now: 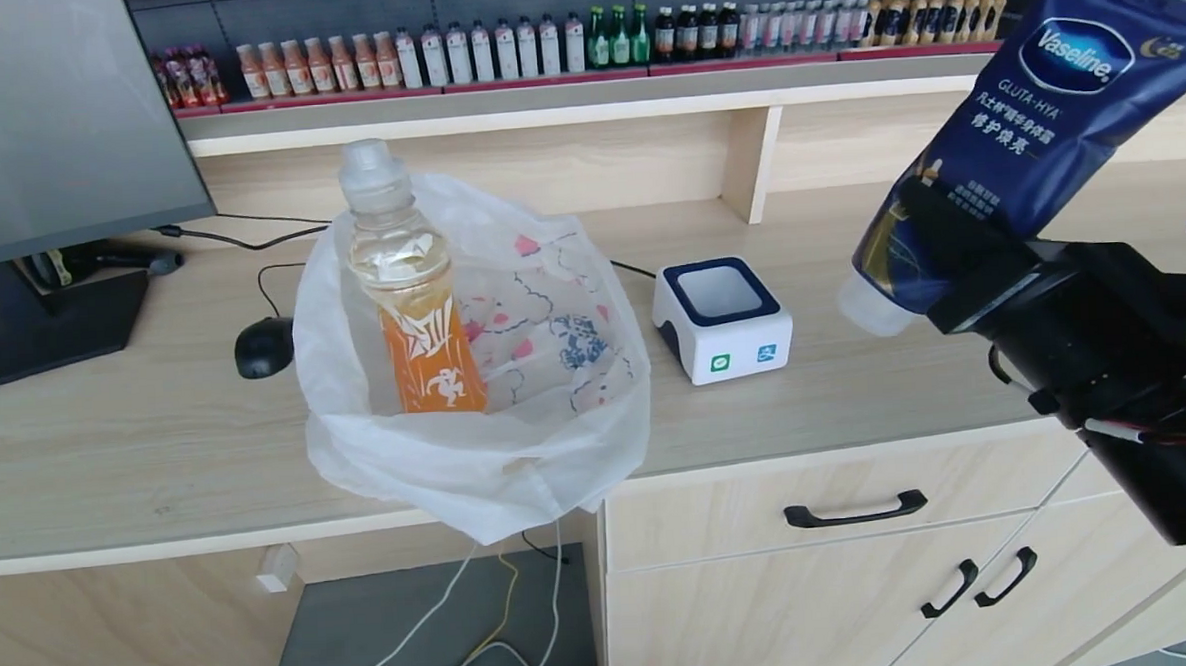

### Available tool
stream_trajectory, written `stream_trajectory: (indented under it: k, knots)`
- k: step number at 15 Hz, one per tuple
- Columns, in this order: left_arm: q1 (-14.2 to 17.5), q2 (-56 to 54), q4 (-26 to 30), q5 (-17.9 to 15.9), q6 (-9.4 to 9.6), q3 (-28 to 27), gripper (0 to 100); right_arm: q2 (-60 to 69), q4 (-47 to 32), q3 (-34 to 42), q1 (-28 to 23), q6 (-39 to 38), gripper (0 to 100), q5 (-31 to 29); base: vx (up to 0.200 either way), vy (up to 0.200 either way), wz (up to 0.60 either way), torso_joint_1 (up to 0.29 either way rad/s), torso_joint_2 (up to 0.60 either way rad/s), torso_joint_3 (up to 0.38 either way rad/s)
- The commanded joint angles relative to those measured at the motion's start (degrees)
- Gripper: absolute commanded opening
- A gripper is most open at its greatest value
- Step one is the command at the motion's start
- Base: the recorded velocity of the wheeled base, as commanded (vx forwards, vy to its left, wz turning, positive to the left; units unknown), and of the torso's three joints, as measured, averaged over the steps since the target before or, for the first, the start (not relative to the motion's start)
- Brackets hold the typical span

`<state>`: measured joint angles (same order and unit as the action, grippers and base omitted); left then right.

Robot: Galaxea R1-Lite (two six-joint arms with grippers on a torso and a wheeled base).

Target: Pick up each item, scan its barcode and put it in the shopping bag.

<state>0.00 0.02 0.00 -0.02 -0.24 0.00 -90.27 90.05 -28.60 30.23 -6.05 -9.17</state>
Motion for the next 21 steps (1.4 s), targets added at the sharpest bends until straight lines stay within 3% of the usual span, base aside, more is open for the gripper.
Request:
stream_trajectory:
  k: [1, 5, 7, 12, 15, 21]
  knots:
    - [0.00, -0.02, 0.00, 0.02, -0.02, 0.00, 100, 1.33, -0.05, 0.83, 0.53, -0.90, 0, 0.55, 0.000, 0.000, 0.00, 0.000, 0.00, 0.000]
    - [0.00, -0.02, 0.00, 0.02, -0.02, 0.00, 100, -2.01, -0.05, -6.82, 2.20, -4.68, 0, 3.89, 0.000, 0.000, 0.00, 0.000, 0.00, 0.000]
    - [-0.09, -0.02, 0.00, 0.02, -0.02, 0.00, 100, -3.51, -0.93, -10.25, 3.87, -10.13, 0, 3.98, 0.000, 0.000, 0.00, 0.000, 0.00, 0.000]
    - [0.00, -0.02, 0.00, 0.02, -0.02, 0.00, 100, -6.76, -11.21, -20.09, 3.87, -23.31, 0, 7.23, 0.000, 0.000, 0.00, 0.000, 0.00, 0.000]
    - [-0.09, -0.02, 0.00, 0.02, -0.02, 0.00, 100, -13.09, -13.67, -27.12, 3.43, -24.63, 0, 7.23, 0.000, 0.000, 0.00, 0.000, 0.00, 0.000]
    - [0.00, -0.02, 0.00, 0.02, -0.02, 0.00, 100, -16.25, -16.84, -28.88, 2.11, -30.25, 0, 6.88, 0.000, 0.000, 0.00, 0.000, 0.00, 0.000]
